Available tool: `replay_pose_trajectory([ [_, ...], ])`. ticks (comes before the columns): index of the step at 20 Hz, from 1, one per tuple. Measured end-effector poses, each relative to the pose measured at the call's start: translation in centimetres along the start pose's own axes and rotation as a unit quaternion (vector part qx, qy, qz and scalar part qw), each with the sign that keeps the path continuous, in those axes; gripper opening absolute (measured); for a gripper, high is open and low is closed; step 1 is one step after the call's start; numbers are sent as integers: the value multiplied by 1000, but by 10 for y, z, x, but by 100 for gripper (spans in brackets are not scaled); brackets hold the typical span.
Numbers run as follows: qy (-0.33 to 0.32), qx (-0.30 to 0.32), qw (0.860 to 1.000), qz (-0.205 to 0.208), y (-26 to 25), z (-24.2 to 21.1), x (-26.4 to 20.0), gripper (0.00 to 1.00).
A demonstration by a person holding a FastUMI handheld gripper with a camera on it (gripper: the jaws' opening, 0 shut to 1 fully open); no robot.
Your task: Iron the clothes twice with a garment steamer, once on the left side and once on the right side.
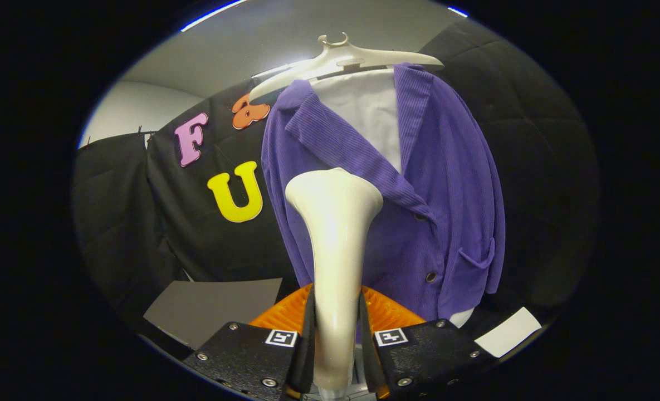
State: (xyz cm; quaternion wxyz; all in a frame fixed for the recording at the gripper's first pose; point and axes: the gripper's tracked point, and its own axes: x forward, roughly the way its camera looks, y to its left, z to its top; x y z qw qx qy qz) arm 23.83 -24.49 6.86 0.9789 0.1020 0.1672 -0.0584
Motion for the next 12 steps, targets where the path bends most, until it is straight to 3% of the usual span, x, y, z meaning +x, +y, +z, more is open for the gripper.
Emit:
replay_pose_trajectory([
  [12, 96, 8, 994, -48, -49, -102, 8, 36],
])
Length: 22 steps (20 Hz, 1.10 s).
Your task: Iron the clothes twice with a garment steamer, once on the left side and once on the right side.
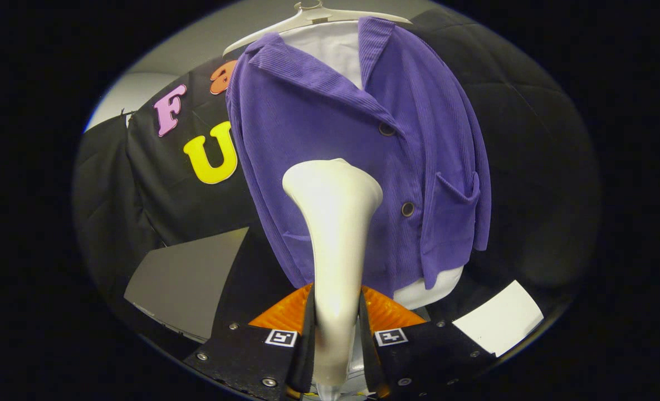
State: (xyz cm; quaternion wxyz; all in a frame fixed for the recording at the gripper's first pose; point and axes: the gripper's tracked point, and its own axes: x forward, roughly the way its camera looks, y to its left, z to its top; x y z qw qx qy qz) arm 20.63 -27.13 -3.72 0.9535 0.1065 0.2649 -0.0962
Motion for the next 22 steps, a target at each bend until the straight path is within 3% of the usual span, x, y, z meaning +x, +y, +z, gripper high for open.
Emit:
replay_pose_trajectory([
  [22, 129, 22, 991, -31, -44, -161, 37, 36],
])
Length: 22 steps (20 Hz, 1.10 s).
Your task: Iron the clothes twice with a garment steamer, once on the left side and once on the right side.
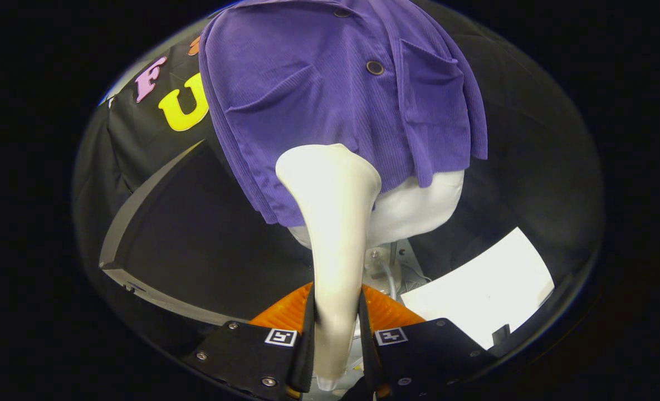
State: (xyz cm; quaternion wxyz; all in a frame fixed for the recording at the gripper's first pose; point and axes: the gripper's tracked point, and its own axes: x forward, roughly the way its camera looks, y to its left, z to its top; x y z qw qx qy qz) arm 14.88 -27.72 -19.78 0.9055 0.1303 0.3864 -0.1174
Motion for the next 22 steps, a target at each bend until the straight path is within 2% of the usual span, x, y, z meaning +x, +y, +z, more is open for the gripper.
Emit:
replay_pose_trajectory([
  [3, 14, 3, 1000, -2, -5, -21, -1, 36],
  [9, -1, 21, 999, 33, 6, -31, -40, 36],
  [15, -74, 20, 995, 67, 12, -7, -130, 36],
  [22, -151, 8, 982, 111, 17, 32, -231, 36],
])
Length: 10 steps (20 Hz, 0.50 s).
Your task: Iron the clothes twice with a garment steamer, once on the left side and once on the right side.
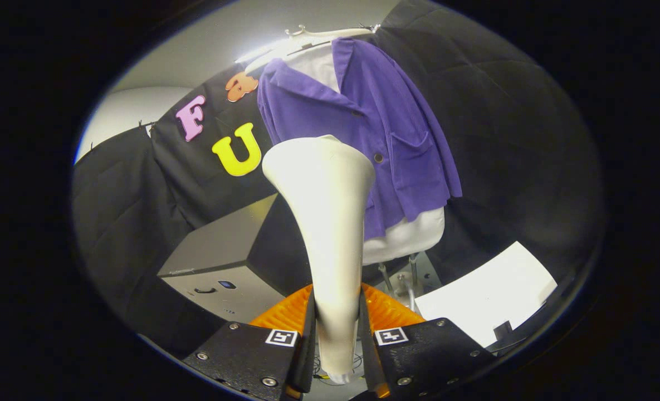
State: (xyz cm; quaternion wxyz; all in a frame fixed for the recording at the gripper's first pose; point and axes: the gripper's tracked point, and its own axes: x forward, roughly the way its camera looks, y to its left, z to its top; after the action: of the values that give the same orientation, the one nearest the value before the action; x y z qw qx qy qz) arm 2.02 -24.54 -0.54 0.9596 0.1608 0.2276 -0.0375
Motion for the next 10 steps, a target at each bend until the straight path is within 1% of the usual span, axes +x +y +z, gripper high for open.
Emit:
replay_pose_trajectory([
  [3, -44, -4, 999, 21, 13, 41, -32, 36],
  [7, -100, -34, 994, 28, 21, 95, -64, 36],
  [10, -131, -32, 989, 52, 34, 130, -82, 36],
])
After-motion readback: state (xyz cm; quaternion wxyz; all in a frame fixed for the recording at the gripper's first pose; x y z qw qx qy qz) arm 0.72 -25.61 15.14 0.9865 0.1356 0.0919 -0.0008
